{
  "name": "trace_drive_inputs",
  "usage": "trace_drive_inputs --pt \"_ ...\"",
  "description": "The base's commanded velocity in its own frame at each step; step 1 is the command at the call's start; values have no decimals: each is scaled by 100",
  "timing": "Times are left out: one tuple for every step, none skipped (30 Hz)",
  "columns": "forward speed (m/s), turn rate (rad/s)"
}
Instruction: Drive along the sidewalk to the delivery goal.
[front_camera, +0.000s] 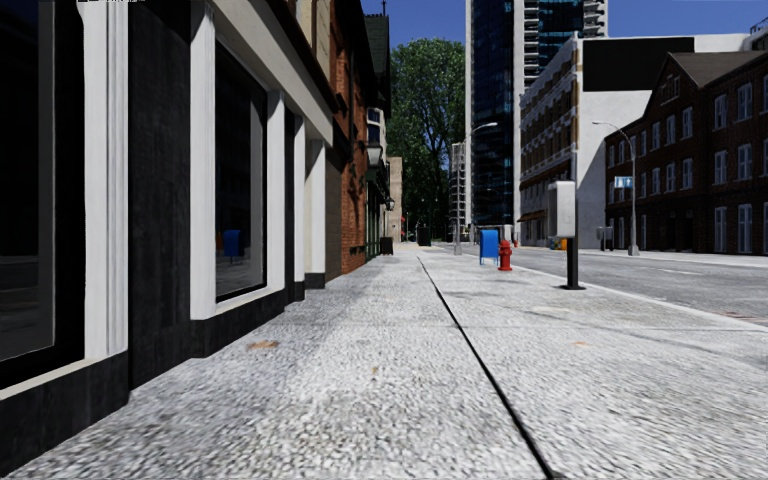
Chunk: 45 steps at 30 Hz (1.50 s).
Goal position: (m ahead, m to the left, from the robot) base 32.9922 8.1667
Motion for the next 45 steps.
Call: trace_drive_inputs --pt "200 0" --pt "200 0" --pt "200 0" --pt "200 0" --pt "200 0" --pt "200 0" --pt "200 0" --pt "200 0" --pt "200 0" --pt "200 0" --pt "200 0" --pt "200 0" --pt "200 0" --pt "200 0" --pt "200 0" --pt "200 0" --pt "200 0" --pt "200 0" --pt "200 0" --pt "200 0" --pt "200 0" --pt "200 0" --pt "200 0" --pt "200 0" --pt "200 0" --pt "200 0" --pt "200 0" --pt "200 0" --pt "200 0" --pt "200 0" --pt "200 0" --pt "200 0" --pt "200 0" --pt "200 0" --pt "200 0" --pt "200 0" --pt "200 0" --pt "200 0" --pt "200 0" --pt "200 0" --pt "200 0" --pt "200 0" --pt "200 0" --pt "200 0" --pt "200 0"
